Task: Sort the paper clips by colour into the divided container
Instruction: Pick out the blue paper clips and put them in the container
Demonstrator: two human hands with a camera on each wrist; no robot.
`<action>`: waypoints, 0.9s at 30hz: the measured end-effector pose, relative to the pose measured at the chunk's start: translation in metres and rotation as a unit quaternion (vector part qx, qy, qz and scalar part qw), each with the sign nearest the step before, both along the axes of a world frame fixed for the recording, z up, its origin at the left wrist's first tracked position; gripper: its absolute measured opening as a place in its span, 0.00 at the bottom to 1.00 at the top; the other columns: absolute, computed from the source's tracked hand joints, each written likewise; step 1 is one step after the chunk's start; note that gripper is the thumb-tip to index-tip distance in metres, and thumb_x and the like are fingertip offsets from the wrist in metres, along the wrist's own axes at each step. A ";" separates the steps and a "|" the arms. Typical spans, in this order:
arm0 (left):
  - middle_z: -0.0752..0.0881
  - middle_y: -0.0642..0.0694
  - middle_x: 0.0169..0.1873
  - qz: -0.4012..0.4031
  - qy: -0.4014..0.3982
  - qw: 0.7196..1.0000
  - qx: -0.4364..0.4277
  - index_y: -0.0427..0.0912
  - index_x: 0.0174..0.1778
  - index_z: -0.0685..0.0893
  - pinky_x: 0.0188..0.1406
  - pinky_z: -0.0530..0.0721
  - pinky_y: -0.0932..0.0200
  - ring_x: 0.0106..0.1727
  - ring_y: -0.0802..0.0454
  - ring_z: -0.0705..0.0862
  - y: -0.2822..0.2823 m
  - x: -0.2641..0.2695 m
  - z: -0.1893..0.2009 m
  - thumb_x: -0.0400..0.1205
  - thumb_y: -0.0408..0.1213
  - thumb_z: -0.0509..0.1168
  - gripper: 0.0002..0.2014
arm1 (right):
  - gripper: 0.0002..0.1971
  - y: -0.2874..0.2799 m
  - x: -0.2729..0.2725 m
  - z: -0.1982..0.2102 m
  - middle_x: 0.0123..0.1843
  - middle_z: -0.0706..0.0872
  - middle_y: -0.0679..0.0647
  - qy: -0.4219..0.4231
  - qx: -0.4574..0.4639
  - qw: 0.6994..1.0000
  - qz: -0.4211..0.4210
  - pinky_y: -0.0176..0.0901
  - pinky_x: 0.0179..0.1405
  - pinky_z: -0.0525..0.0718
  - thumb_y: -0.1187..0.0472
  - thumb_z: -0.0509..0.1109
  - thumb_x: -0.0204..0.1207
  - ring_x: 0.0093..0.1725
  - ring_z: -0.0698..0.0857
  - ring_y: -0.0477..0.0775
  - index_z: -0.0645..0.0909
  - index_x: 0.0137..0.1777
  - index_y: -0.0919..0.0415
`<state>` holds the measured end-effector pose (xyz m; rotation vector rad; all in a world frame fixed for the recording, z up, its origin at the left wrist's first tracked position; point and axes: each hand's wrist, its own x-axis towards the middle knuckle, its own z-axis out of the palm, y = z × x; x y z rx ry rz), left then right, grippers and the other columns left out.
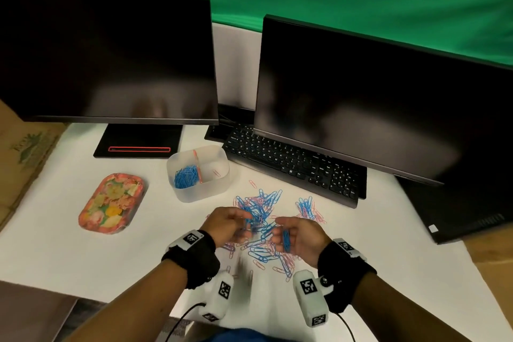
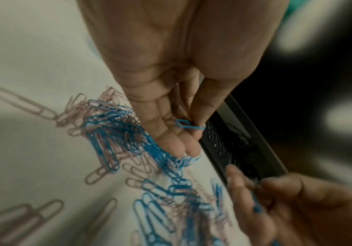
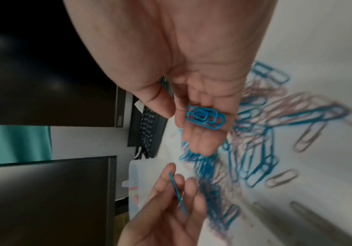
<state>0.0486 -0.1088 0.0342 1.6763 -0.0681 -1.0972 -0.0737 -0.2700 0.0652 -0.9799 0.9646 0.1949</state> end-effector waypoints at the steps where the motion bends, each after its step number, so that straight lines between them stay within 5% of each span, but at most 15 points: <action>1: 0.86 0.37 0.39 0.037 0.049 0.998 -0.025 0.34 0.56 0.84 0.40 0.88 0.53 0.36 0.46 0.88 0.000 0.001 0.004 0.82 0.24 0.59 0.11 | 0.12 0.002 0.006 0.003 0.45 0.83 0.67 -0.011 0.001 1.000 0.004 0.51 0.39 0.86 0.68 0.60 0.80 0.38 0.85 0.62 0.79 0.60 0.71; 5: 0.86 0.37 0.43 0.150 0.184 0.967 -0.096 0.35 0.53 0.83 0.46 0.86 0.50 0.43 0.43 0.86 0.004 0.003 0.012 0.86 0.42 0.59 0.14 | 0.13 0.025 0.044 0.025 0.53 0.88 0.69 -0.064 -0.011 0.996 0.055 0.56 0.56 0.85 0.67 0.63 0.79 0.50 0.87 0.66 0.82 0.58 0.72; 9: 0.85 0.38 0.44 0.220 0.233 0.933 -0.162 0.35 0.55 0.82 0.47 0.85 0.49 0.43 0.43 0.84 0.009 0.007 0.022 0.87 0.48 0.54 0.20 | 0.14 0.048 0.074 0.042 0.58 0.87 0.71 -0.087 -0.077 0.987 0.108 0.48 0.50 0.86 0.68 0.60 0.81 0.50 0.86 0.61 0.80 0.62 0.72; 14: 0.83 0.34 0.46 0.287 0.244 0.906 -0.194 0.33 0.55 0.79 0.41 0.89 0.51 0.43 0.42 0.85 0.025 0.030 0.036 0.87 0.49 0.54 0.20 | 0.13 0.044 0.092 0.053 0.53 0.84 0.62 -0.118 -0.128 0.980 0.094 0.41 0.51 0.82 0.68 0.57 0.83 0.54 0.82 0.55 0.81 0.60 0.69; 18: 0.83 0.34 0.47 0.331 0.213 0.889 -0.234 0.34 0.54 0.79 0.44 0.89 0.51 0.46 0.42 0.84 0.046 0.068 0.058 0.86 0.48 0.55 0.18 | 0.14 0.019 0.085 0.052 0.61 0.85 0.64 -0.110 -0.157 0.979 0.068 0.50 0.67 0.80 0.67 0.58 0.83 0.62 0.84 0.60 0.82 0.62 0.68; 22: 0.82 0.33 0.53 0.375 0.156 0.895 -0.184 0.35 0.59 0.77 0.56 0.84 0.49 0.50 0.41 0.84 0.058 0.105 0.070 0.87 0.51 0.55 0.20 | 0.14 -0.003 0.066 0.039 0.60 0.85 0.63 -0.081 -0.166 0.981 0.067 0.51 0.68 0.80 0.68 0.59 0.82 0.62 0.84 0.58 0.82 0.61 0.66; 27: 0.80 0.35 0.46 0.375 0.134 0.909 -0.124 0.35 0.63 0.71 0.59 0.81 0.48 0.41 0.44 0.80 0.052 0.122 0.072 0.86 0.51 0.56 0.21 | 0.14 -0.015 0.041 0.017 0.59 0.86 0.62 -0.036 -0.170 0.983 0.065 0.51 0.66 0.81 0.67 0.58 0.82 0.61 0.85 0.59 0.82 0.61 0.67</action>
